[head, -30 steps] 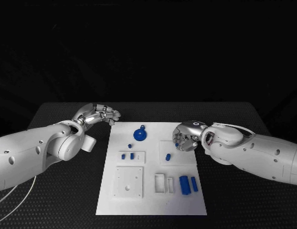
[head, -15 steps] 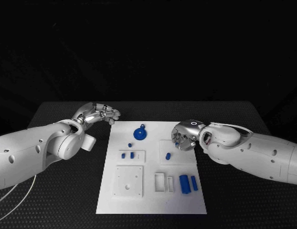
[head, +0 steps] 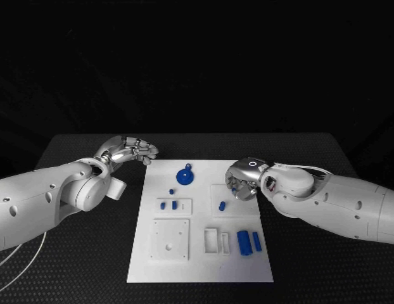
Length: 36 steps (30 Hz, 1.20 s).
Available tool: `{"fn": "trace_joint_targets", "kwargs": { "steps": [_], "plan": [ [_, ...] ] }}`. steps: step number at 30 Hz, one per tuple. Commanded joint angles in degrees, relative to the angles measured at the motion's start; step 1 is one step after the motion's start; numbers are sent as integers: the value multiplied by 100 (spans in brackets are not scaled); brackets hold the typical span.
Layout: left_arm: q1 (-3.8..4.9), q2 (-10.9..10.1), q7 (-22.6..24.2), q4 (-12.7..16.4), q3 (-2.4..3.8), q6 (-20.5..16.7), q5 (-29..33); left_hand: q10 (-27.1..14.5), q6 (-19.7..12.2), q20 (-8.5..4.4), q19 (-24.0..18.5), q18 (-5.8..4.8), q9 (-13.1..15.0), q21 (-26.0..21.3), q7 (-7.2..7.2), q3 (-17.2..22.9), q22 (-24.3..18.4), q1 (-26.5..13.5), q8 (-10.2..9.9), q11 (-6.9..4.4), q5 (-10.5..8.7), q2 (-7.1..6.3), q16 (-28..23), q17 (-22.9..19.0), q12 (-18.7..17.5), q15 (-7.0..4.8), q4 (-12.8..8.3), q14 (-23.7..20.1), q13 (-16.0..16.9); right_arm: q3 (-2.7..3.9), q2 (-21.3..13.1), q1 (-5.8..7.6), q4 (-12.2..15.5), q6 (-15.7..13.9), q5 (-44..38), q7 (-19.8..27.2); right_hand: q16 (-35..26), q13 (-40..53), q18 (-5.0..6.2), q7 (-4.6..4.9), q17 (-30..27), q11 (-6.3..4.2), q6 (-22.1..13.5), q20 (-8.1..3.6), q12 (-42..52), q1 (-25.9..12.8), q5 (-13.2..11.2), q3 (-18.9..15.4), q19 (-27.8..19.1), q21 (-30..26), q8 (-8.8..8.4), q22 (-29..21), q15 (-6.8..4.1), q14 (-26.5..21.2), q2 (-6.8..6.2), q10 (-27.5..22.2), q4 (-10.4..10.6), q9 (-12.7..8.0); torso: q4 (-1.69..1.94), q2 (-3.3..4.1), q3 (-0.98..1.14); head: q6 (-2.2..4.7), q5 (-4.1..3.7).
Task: Assemble the parts on the task board
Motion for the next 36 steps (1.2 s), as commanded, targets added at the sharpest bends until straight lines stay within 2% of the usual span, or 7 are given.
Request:
{"fn": "trace_joint_targets", "kwargs": {
  "steps": [1, 6, 13, 20, 28, 32, 36],
  "plan": [
    [4, 8, -17, 9, 4, 70, 31, -37, -36, 37, 8, -2, -7, -28, -5, -11, 8, 48, 6, 2, 26, 27, -35, 7, 3, 14, -40, 44, -5, -77, -26, -83, -30, 409, -379, -258, 29, 11, 35, 3, -14, -9, 62, -7, -18, 74, 25, 81, 76, -13, 25, 4, -28, 52, 16, 67, 9, -9, -2, -1, 2, -16, 2],
    [4, 4, -27, 17, 4, 76, 30, -41, -39, 39, 8, -2, -7, -33, -4, -8, 13, 61, 6, 4, 26, 24, -49, 16, 4, 16, -53, 47, -5, -100, -52, -86, 4, 374, -440, -296, -15, 32, 35, -30, -32, -45, 142, -45, -29, 98, 42, 145, 180, -30, 60, -28, -67, 161, 14, 172, -7, -3, 3, -1, -2, -22, -34],
    [4, 2, -28, 20, 4, 84, 30, -46, -44, 42, 8, -3, -7, -38, -3, -5, 16, 66, 5, 6, 28, 28, -60, 22, 3, 18, -58, 48, -5, -102, -63, -96, 33, 105, -511, -336, -30, 58, 35, -70, -7, -91, 239, -90, -34, 123, 10, 231, 305, -37, 100, -58, -117, 269, 25, 295, 11, 8, 0, 2, 1, -16, -36],
    [3, 9, -20, 10, 4, 88, 30, -48, -45, 44, 8, -3, -7, -42, -2, -2, 18, 68, 5, 8, 28, 34, -68, 28, 4, 19, -60, 51, -5, -100, -60, -97, 52, -152, -511, -357, -24, 92, 35, -113, 46, -142, 342, -143, -37, 102, 24, 342, 441, -21, 139, -70, -169, 389, -32, 435, 64, 27, 9, 2, -1, -2, -40],
    [2, 14, -12, -12, 4, 99, 34, -53, -51, 46, 8, -4, -8, -49, -1, 1, 20, 67, 3, 10, 30, 44, -78, 36, 4, 21, -59, 55, -6, -95, -42, -97, 50, -205, -519, -394, -22, 110, 35, -131, 78, -166, 384, -167, -38, 95, 12, 398, 488, -17, 155, -71, -191, 433, -76, 501, 85, 41, 11, 1, -1, 12, -33],
    [2, 11, -11, -14, 4, 102, 34, -57, -53, 47, 7, -5, -8, -54, -1, 3, 20, 64, 2, 11, 31, 50, -85, 40, 3, 22, -57, 56, -6, -70, -59, -95, 73, -260, -525, -397, -25, 114, 35, -135, 86, -170, 392, -172, -42, 98, 1, 418, 497, -19, 158, -73, -196, 442, -92, 512, 92, 44, 11, 1, -5, 14, -35],
    [2, 11, -6, -24, 4, 110, 43, -59, -56, 49, 7, -5, -9, -59, 0, 3, 20, 60, 2, 12, 31, 53, -92, 44, 3, 23, -54, 57, -7, -15, -64, -94, 86, -326, -525, -375, -28, 118, 35, -137, 93, -173, 398, -176, -46, 101, -12, 437, 506, -20, 159, -74, -199, 450, -106, 522, 102, 47, 8, 1, -7, 20, -33]
  ]
}}
